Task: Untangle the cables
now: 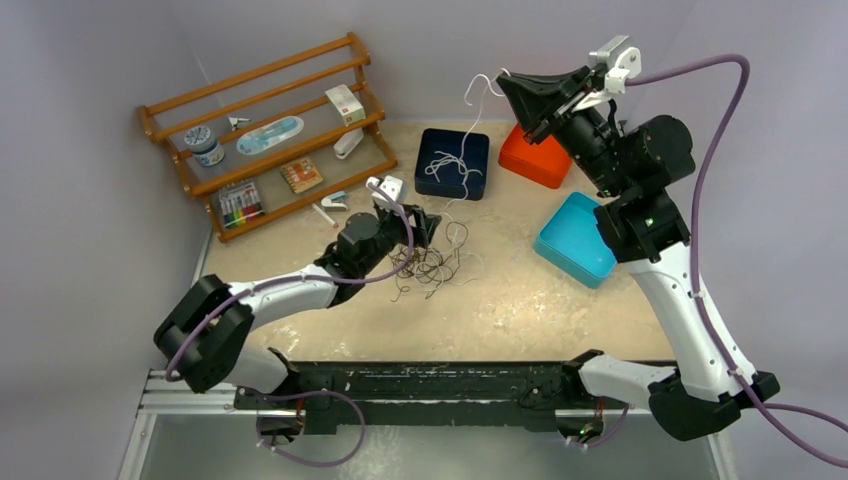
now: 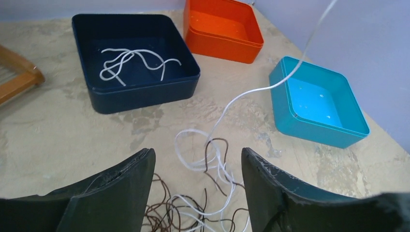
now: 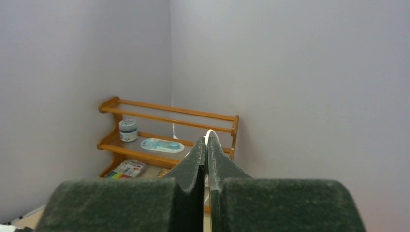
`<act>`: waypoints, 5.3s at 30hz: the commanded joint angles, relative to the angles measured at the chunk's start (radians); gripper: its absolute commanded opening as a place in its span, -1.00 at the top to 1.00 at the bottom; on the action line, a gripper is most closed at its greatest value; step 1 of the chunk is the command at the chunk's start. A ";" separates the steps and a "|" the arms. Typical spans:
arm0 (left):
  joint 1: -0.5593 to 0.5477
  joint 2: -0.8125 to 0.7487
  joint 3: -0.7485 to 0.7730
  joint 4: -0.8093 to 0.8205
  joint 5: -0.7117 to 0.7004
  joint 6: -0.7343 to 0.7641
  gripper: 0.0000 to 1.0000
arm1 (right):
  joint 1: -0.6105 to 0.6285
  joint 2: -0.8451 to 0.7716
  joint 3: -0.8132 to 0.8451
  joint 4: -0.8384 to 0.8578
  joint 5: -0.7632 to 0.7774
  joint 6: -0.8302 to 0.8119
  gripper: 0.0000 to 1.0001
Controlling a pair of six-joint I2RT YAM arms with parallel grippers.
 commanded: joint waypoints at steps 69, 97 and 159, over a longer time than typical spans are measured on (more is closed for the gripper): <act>-0.027 0.198 0.453 -0.658 0.095 -0.195 1.00 | -0.337 0.316 -0.676 0.263 0.054 0.389 0.91; -0.008 0.318 0.711 -0.758 0.125 -0.250 1.00 | -0.338 -0.200 -1.126 0.694 -0.313 0.349 -0.19; 0.039 0.190 1.029 -0.905 0.125 -0.191 1.00 | 0.183 0.768 -1.145 1.492 -0.134 0.443 0.57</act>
